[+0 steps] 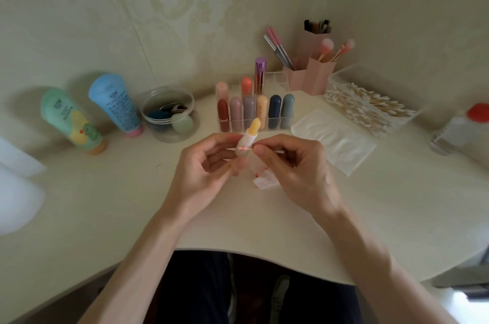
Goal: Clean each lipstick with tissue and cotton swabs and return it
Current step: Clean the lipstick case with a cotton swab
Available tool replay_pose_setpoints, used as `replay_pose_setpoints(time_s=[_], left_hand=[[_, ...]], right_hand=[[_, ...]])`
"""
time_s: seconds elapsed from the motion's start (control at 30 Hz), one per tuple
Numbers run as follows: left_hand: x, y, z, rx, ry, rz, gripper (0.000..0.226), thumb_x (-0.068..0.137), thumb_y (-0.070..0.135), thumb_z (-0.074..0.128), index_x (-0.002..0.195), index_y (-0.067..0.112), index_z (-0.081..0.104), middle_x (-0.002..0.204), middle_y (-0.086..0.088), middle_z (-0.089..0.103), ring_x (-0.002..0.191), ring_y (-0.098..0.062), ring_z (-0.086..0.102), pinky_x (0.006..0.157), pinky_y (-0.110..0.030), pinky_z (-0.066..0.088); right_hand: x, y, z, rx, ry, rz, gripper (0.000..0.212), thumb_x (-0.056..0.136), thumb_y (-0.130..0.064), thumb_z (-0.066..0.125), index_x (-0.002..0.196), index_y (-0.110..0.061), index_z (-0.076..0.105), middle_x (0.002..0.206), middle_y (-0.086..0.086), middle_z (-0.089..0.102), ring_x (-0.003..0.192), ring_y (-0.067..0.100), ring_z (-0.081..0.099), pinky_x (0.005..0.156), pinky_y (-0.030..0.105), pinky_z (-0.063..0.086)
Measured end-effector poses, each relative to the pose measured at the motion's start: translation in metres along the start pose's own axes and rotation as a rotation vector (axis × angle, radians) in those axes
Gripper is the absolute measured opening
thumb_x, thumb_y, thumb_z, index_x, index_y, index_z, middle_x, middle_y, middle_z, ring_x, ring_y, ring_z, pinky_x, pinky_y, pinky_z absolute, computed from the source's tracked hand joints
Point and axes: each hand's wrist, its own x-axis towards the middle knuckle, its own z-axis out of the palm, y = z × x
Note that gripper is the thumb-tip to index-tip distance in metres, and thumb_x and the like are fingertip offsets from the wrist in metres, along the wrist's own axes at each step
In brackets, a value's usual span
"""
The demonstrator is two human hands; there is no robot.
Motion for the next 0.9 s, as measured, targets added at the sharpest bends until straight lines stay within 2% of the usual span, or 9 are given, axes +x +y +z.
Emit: replay_pose_setpoints(time_s=[0.07,0.17,0.3,0.37,0.47,0.53,0.63,0.77,0.9], left_hand=[[0.0008,-0.0006,-0.0002,0.039,0.011,-0.003,0.042,0.070,0.017,0.086,0.109,0.020,0.072,0.101,0.001,0.079,0.086,-0.017,0.073,0.081,-0.029,0.061],[0.0020,-0.0043,-0.0014,0.081,0.052,0.012,0.034,0.072,0.022,0.084,0.104,0.021,0.072,0.100,0.001,0.079,0.090,-0.021,0.075,0.082,-0.029,0.060],[0.0012,-0.0041,-0.0006,0.057,-0.001,-0.002,0.032,0.082,0.021,0.076,0.113,0.014,0.072,0.099,0.003,0.079,0.085,-0.012,0.071,0.072,-0.018,0.052],[0.0012,-0.0031,0.0001,0.076,-0.038,0.018,0.032,0.089,0.018,0.070,0.119,0.009,0.070,0.097,0.004,0.075,0.080,-0.009,0.067,0.068,-0.020,0.049],[0.0021,-0.0052,-0.0015,0.129,-0.078,0.072,0.030,0.098,0.014,0.063,0.126,0.007,0.068,0.104,0.001,0.066,0.077,-0.010,0.061,0.067,-0.023,0.047],[0.0022,-0.0065,-0.0031,0.156,-0.092,0.080,0.029,0.100,0.014,0.060,0.127,0.008,0.068,0.096,0.007,0.062,0.075,-0.011,0.056,0.069,-0.024,0.046],[0.0013,-0.0060,-0.0022,0.146,-0.060,0.089,0.030,0.096,0.017,0.064,0.125,0.011,0.070,0.087,0.010,0.064,0.074,-0.012,0.055,0.072,-0.021,0.046],[0.0004,-0.0012,0.0001,0.024,0.029,0.067,0.023,0.088,0.013,0.072,0.111,0.009,0.070,0.091,0.003,0.075,0.077,-0.015,0.067,0.077,-0.021,0.054],[-0.0006,0.0000,-0.0001,0.040,0.019,0.076,0.019,0.093,0.014,0.068,0.111,0.010,0.072,0.091,0.001,0.076,0.079,-0.015,0.069,0.080,-0.021,0.053]], right_hand=[[-0.0009,-0.0005,0.0014,0.005,-0.021,0.017,0.007,0.095,-0.010,0.075,0.096,-0.014,0.081,0.082,-0.002,0.079,0.070,0.022,0.073,0.067,0.037,0.061],[-0.0018,0.0004,0.0030,-0.023,-0.055,0.033,0.006,0.096,-0.012,0.075,0.096,-0.009,0.081,0.077,-0.002,0.076,0.067,0.024,0.071,0.065,0.048,0.059],[-0.0008,-0.0012,0.0008,-0.037,-0.031,0.012,0.006,0.096,-0.012,0.075,0.098,-0.014,0.081,0.082,0.001,0.078,0.071,0.024,0.072,0.068,0.047,0.057],[-0.0007,-0.0024,0.0005,-0.035,-0.029,-0.001,0.008,0.097,-0.013,0.074,0.098,-0.018,0.081,0.084,-0.002,0.079,0.073,0.025,0.073,0.069,0.047,0.057],[-0.0008,-0.0023,0.0008,-0.028,-0.023,-0.002,0.010,0.097,-0.014,0.074,0.097,-0.023,0.080,0.081,-0.003,0.079,0.071,0.028,0.072,0.068,0.051,0.057],[-0.0012,-0.0023,0.0015,-0.015,-0.014,0.015,0.010,0.096,-0.014,0.075,0.097,-0.023,0.080,0.077,-0.001,0.077,0.068,0.029,0.072,0.065,0.052,0.058],[-0.0016,-0.0025,0.0019,-0.023,-0.011,0.007,0.010,0.096,-0.013,0.074,0.095,-0.021,0.079,0.077,0.001,0.076,0.068,0.025,0.072,0.066,0.048,0.058],[-0.0012,-0.0027,0.0019,-0.017,-0.017,-0.002,0.008,0.096,-0.014,0.074,0.096,-0.019,0.079,0.076,0.003,0.076,0.066,0.027,0.070,0.062,0.047,0.057],[-0.0017,-0.0032,0.0022,-0.023,-0.015,-0.015,0.008,0.097,-0.013,0.074,0.097,-0.018,0.079,0.075,0.004,0.074,0.065,0.028,0.067,0.061,0.050,0.054]])
